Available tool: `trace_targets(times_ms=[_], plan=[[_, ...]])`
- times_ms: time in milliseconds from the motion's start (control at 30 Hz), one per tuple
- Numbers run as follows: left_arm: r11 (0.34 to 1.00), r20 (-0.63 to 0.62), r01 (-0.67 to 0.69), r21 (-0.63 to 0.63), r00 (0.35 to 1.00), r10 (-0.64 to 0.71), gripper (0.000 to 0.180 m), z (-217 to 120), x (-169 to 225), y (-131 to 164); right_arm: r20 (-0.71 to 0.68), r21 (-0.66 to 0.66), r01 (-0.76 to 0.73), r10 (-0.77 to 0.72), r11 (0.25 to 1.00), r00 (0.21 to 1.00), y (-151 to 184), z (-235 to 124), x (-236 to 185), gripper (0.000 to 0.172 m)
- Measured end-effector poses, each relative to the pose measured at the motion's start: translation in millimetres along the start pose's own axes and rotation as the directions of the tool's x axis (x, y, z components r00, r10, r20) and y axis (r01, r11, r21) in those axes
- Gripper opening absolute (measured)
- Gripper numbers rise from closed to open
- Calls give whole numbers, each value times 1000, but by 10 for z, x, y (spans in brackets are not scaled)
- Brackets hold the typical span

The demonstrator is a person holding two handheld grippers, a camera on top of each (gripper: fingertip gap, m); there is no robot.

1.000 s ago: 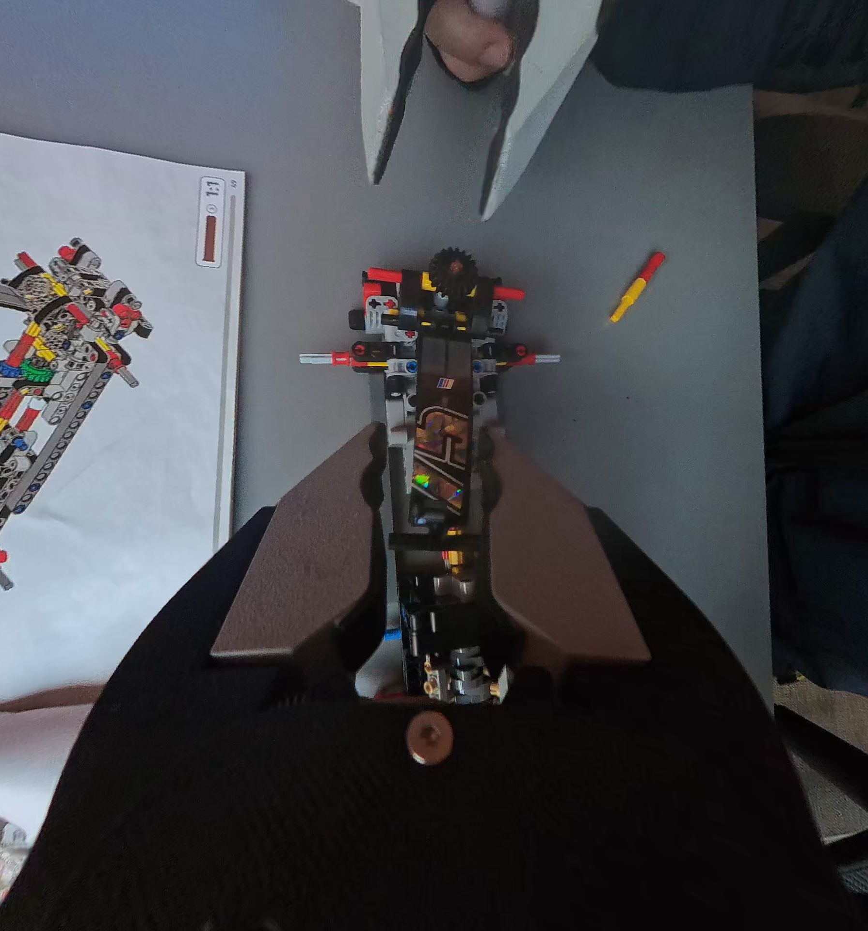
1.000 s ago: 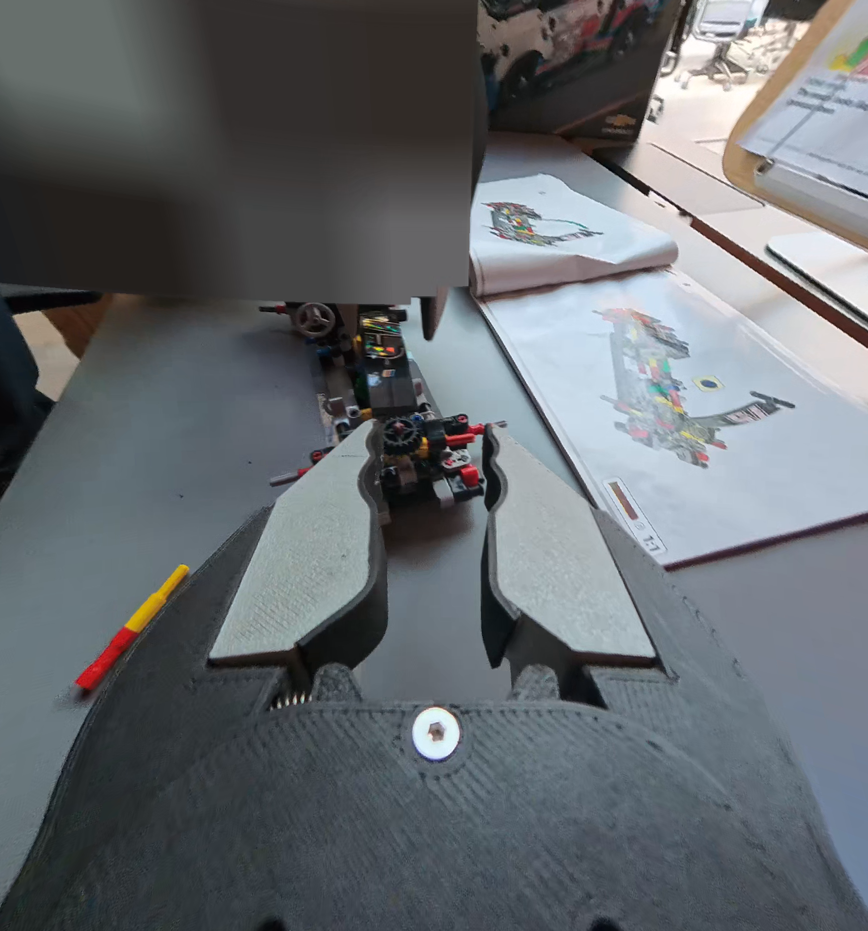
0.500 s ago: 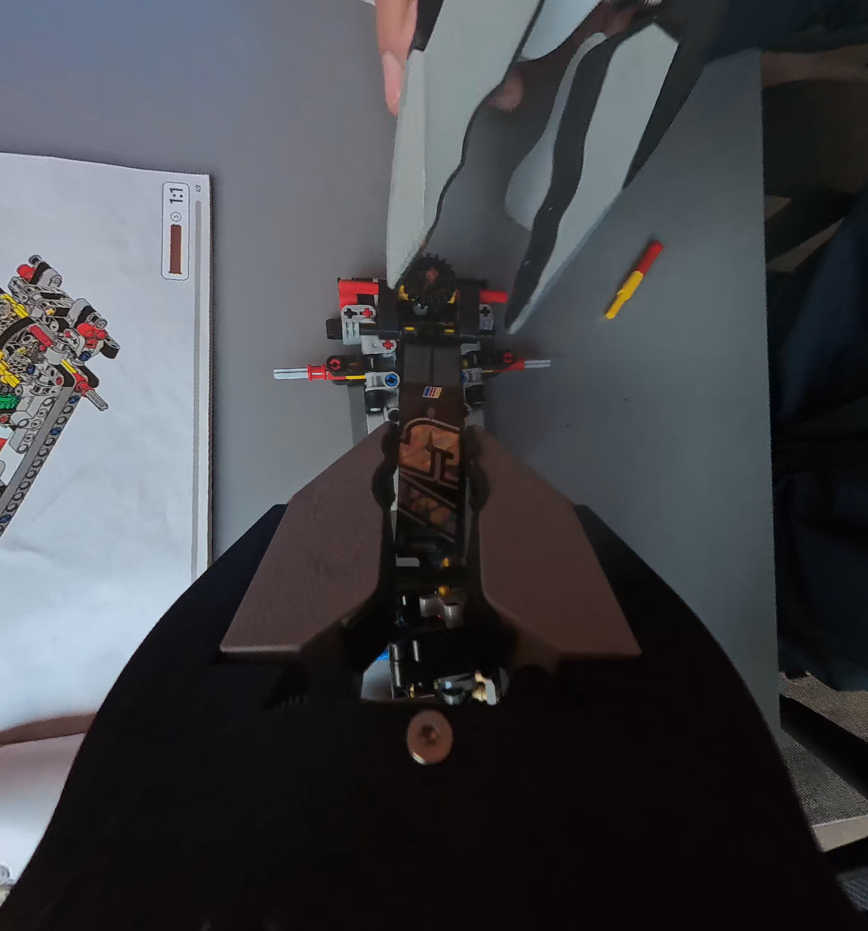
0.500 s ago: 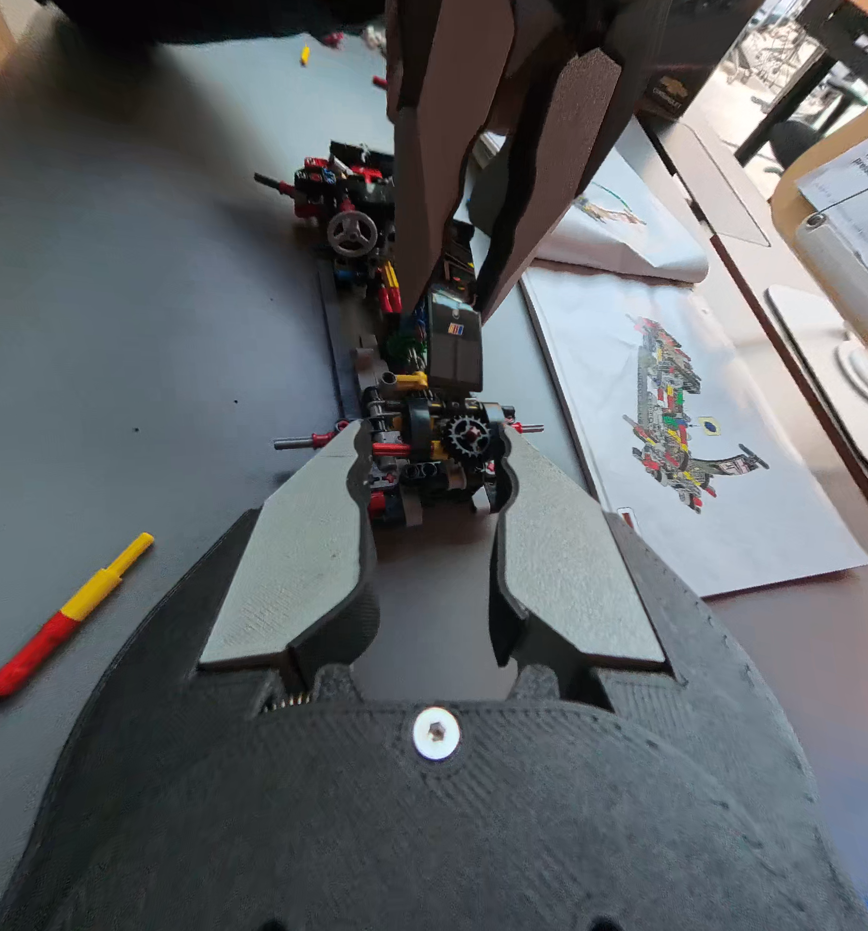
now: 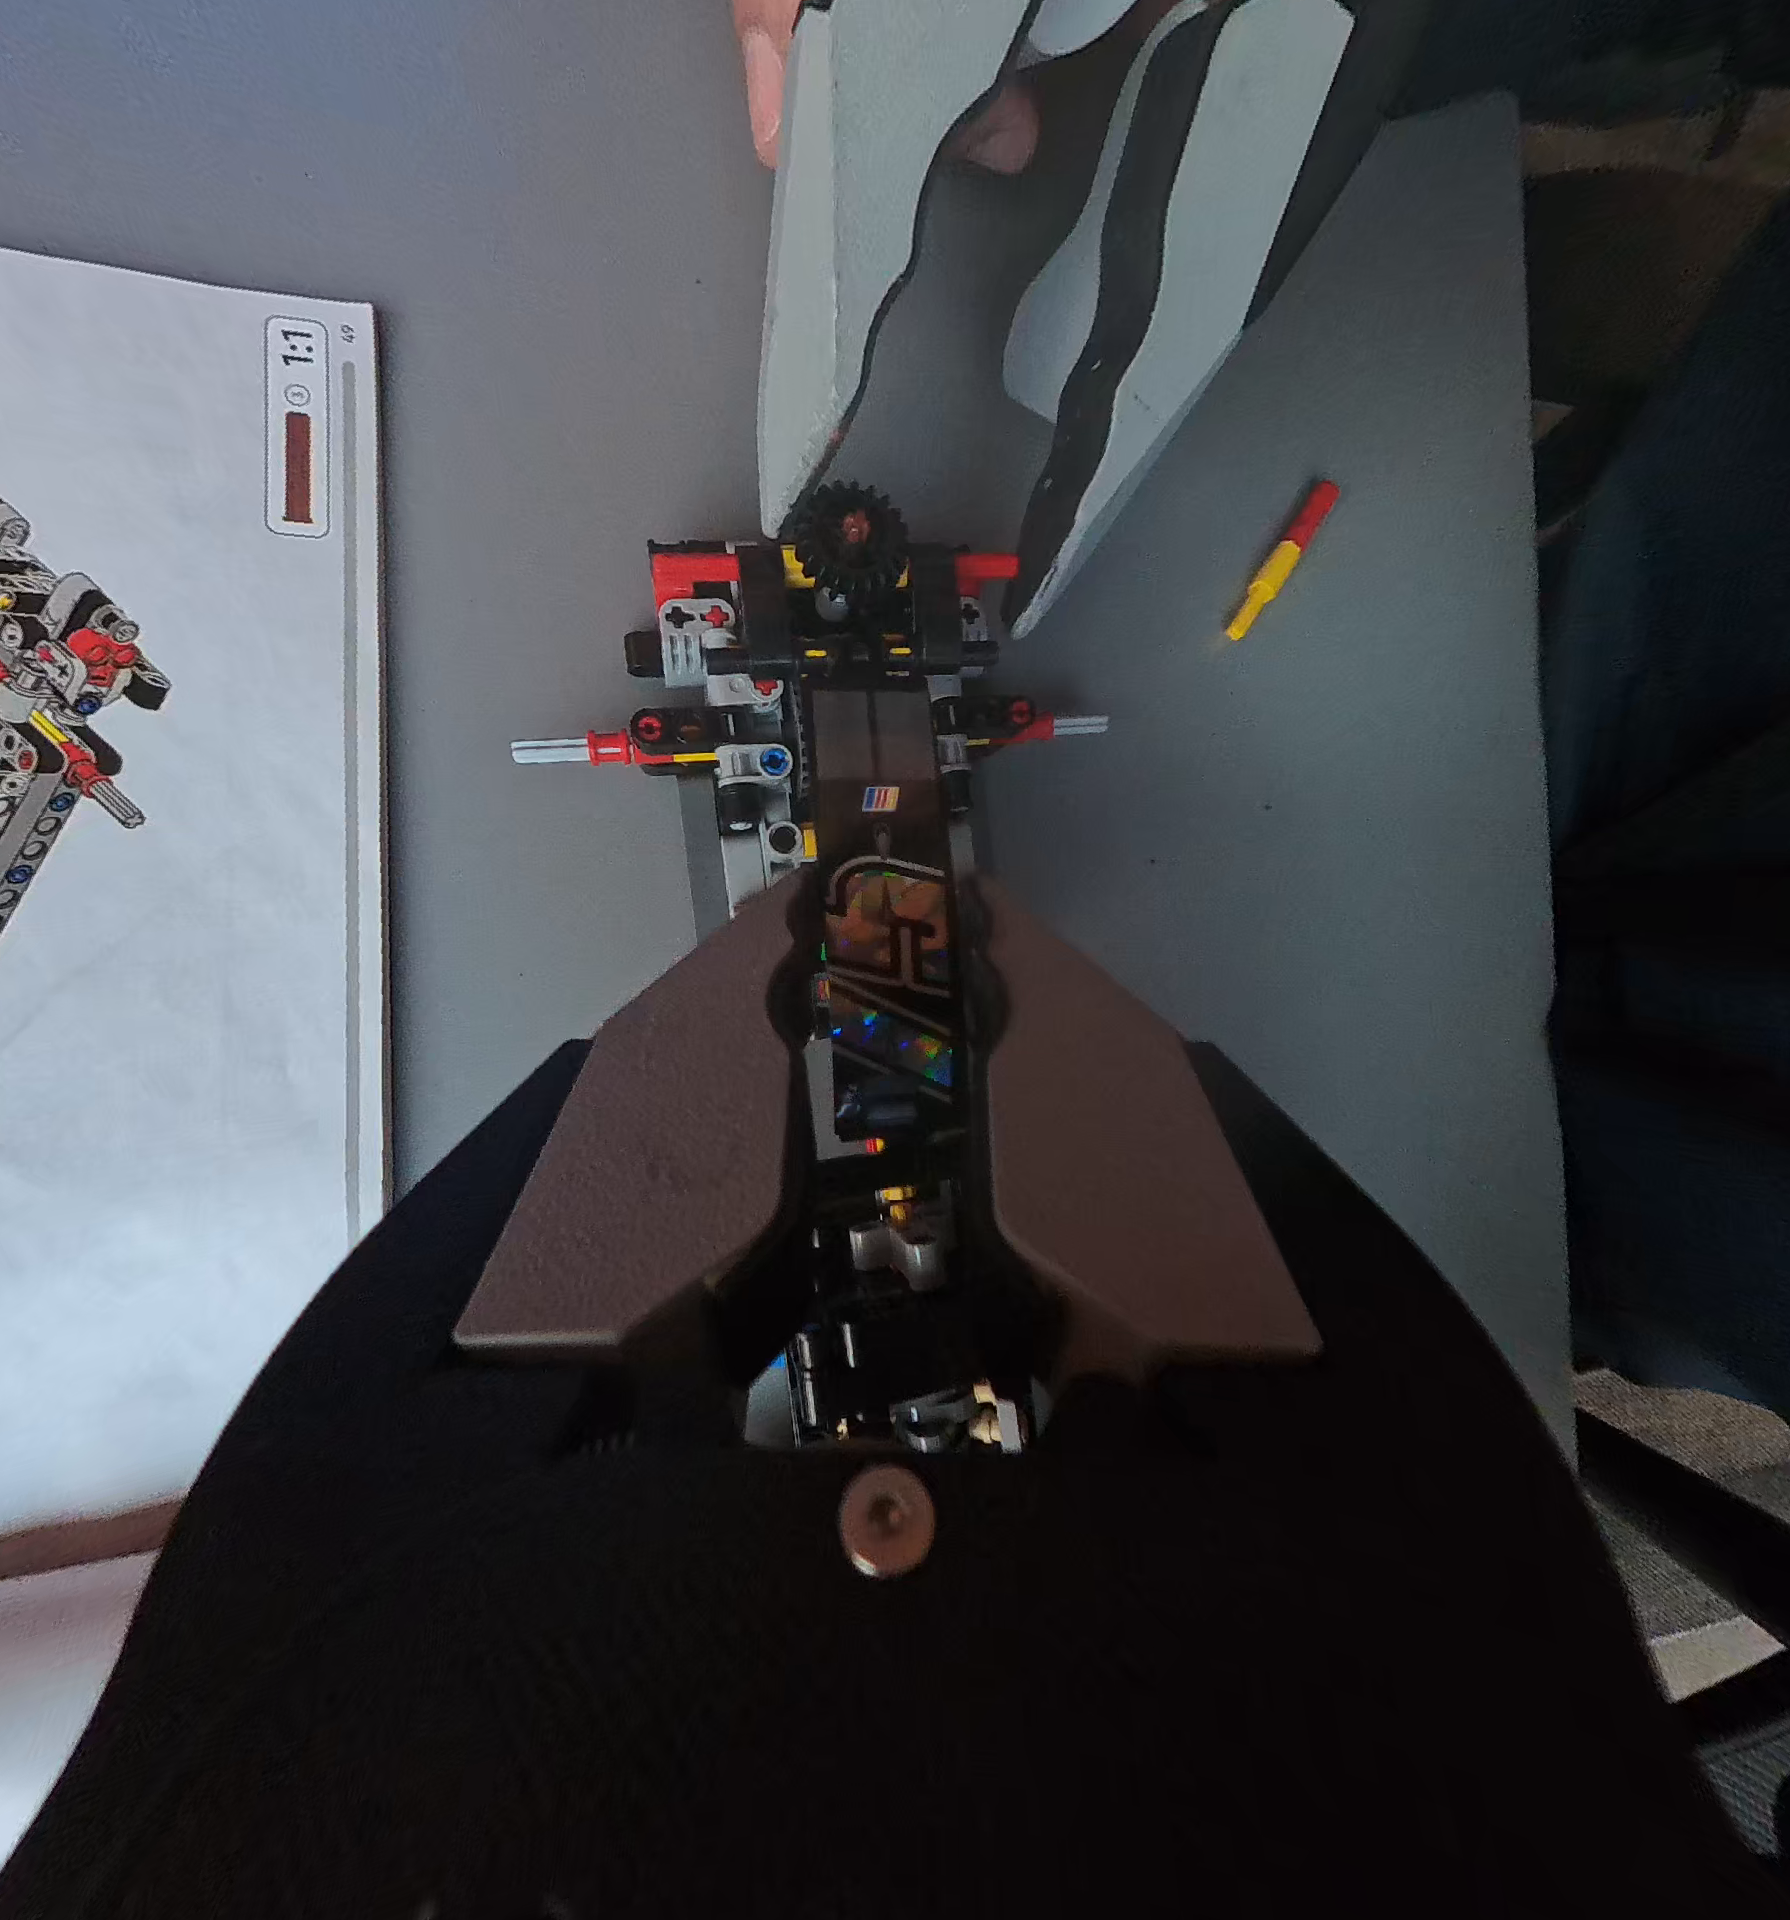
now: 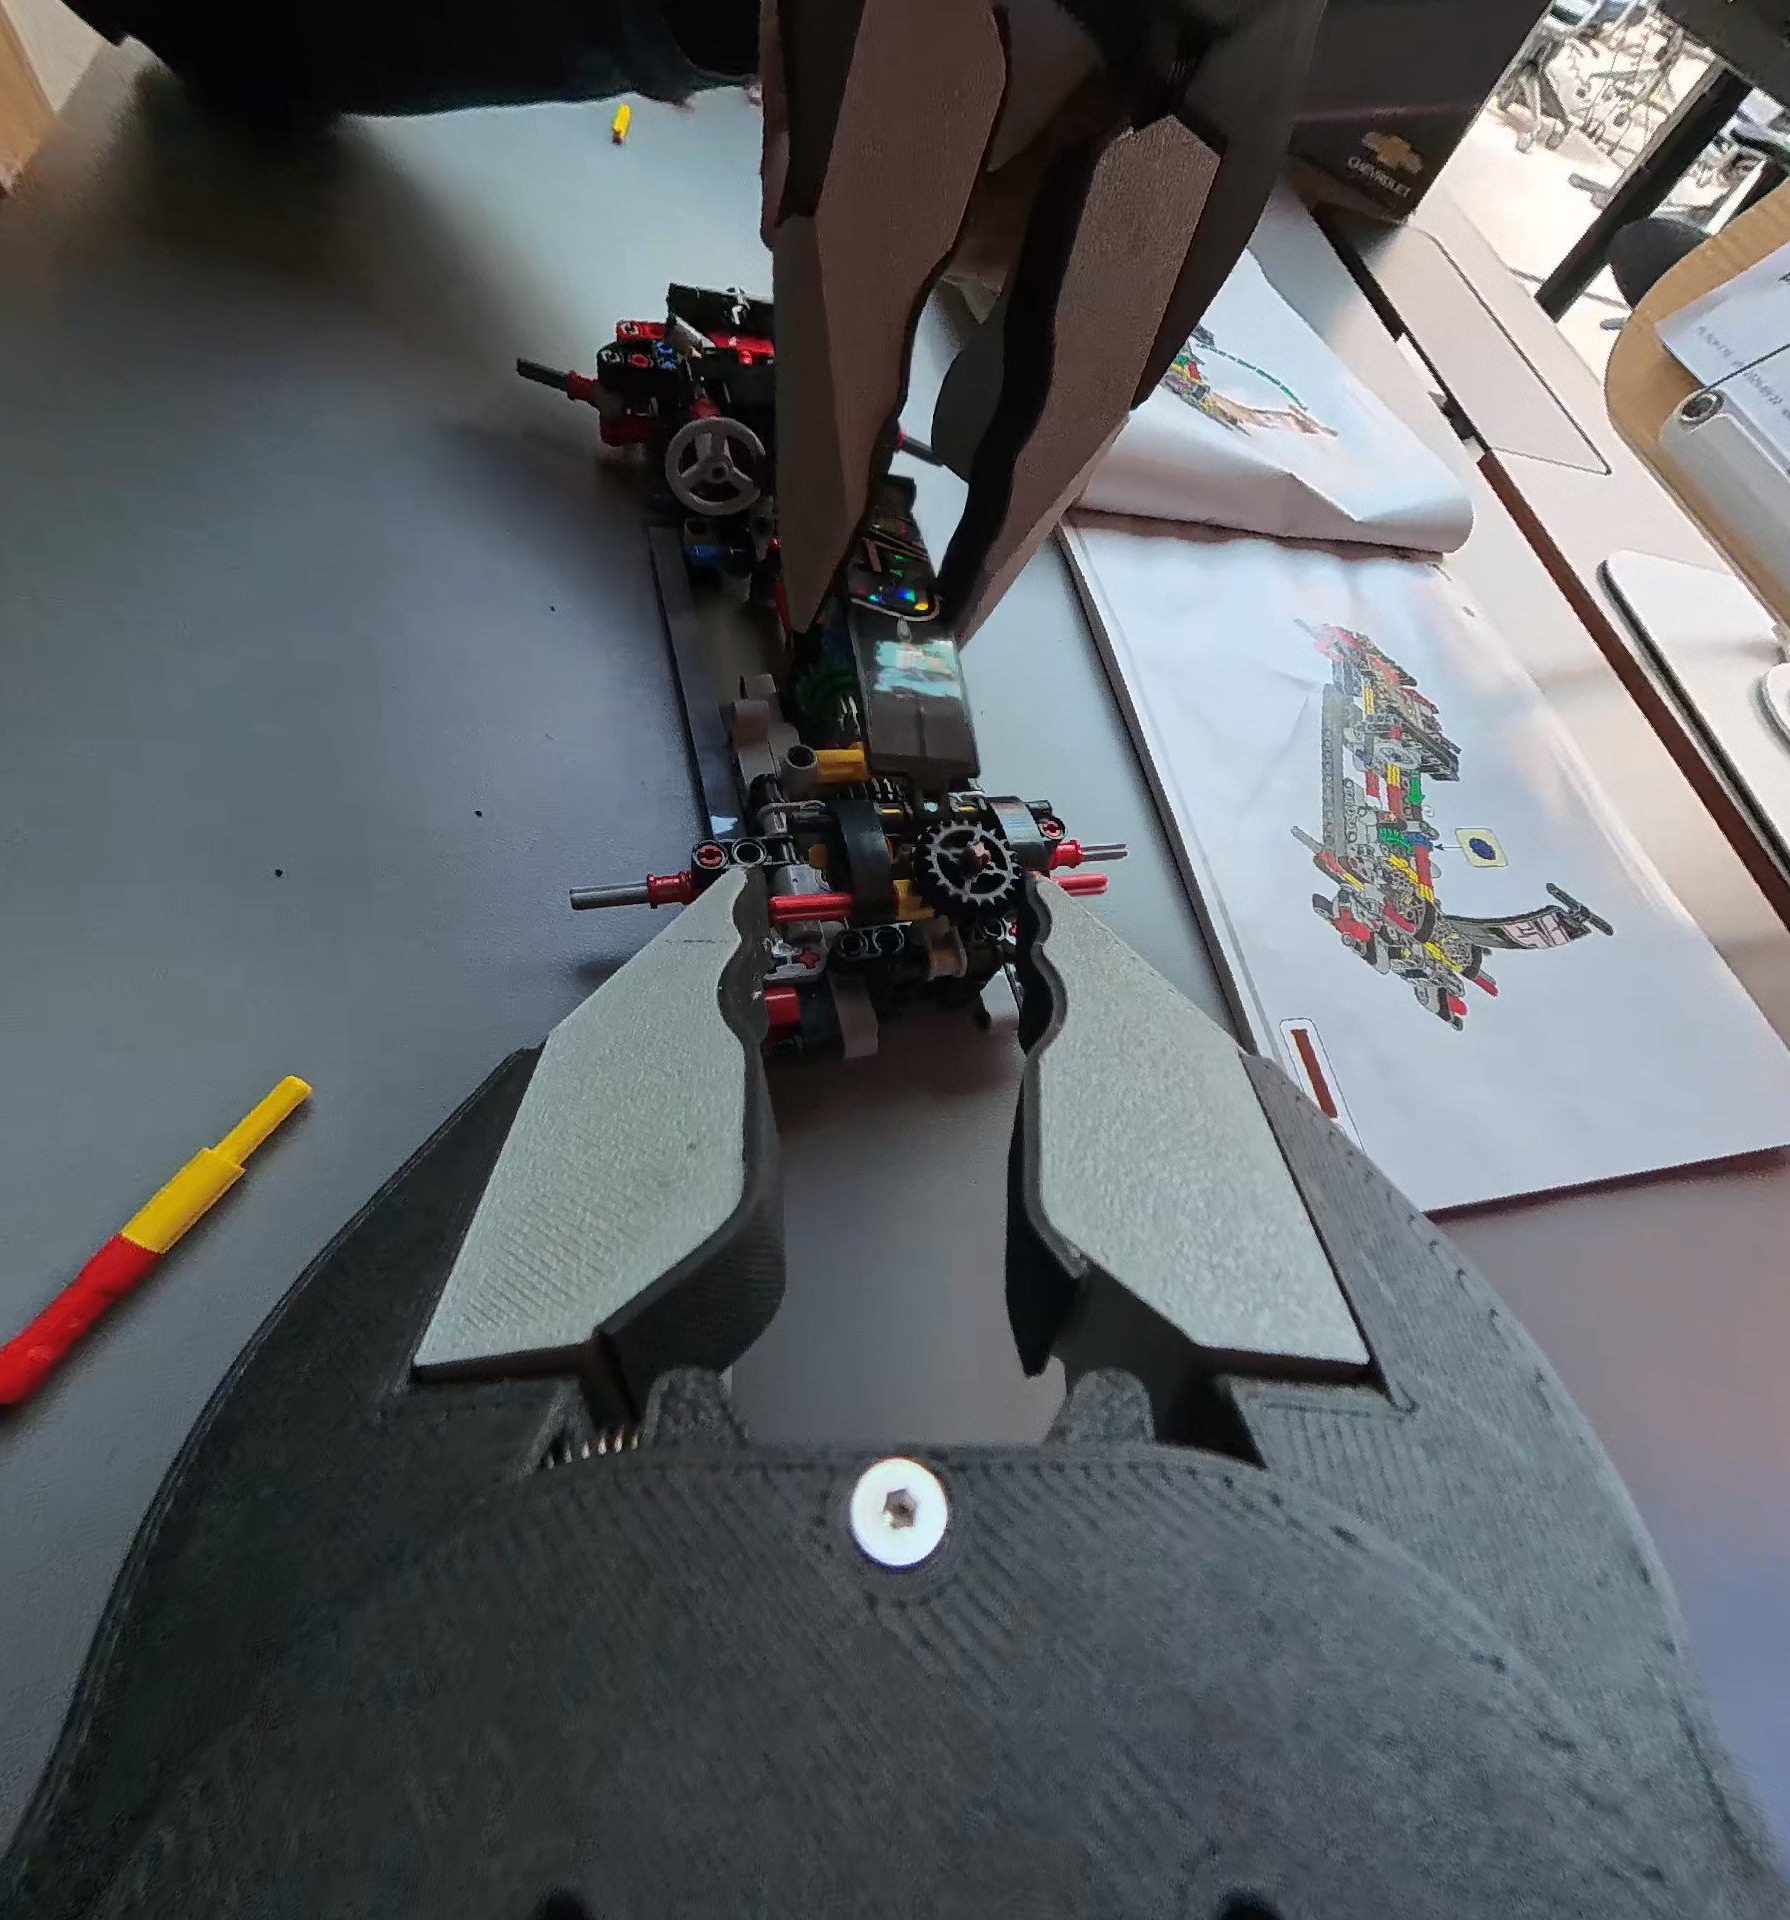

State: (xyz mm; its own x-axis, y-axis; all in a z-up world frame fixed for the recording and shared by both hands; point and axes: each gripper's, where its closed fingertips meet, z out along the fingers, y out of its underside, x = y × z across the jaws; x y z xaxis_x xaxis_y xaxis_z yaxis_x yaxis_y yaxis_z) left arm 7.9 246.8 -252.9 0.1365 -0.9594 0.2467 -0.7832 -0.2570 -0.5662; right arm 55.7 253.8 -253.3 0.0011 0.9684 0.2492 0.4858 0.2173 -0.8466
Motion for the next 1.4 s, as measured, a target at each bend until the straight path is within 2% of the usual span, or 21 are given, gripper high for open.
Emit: trace_targets(times_ms=[367,633,1000,1133,1267,1300,1367,1400], plan=[[999,-68,41,33,997,-39,22,32,-19,11,2,9,-16,16,1000,1000,18,3,14,45],[998,-64,37,58,997,-34,22,-12,0,-42,-7,-4,-4,4,1000,1000,34,-2,22,44],[998,-99,61,29,993,-58,24,23,27,20,-17,-7,-4,4,1000,1000,57,-26,56,33],[985,-32,95,145,995,-91,32,24,-57,-239,23,56,-2,1,998,1000,2,-79,24,38],[967,234,12,254,969,-74,52,-91,-221,-528,60,231,-110,99,967,993,-193,-256,152,38],[954,239,-6,301,969,-69,52,-131,-160,-622,61,265,-153,142,952,988,-218,-302,225,38],[911,147,-5,412,987,-61,53,-182,46,-803,35,329,-221,222,918,974,-251,-385,408,37],[903,95,23,429,993,-70,55,-182,112,-833,5,351,-240,255,905,967,-245,-414,509,35]])
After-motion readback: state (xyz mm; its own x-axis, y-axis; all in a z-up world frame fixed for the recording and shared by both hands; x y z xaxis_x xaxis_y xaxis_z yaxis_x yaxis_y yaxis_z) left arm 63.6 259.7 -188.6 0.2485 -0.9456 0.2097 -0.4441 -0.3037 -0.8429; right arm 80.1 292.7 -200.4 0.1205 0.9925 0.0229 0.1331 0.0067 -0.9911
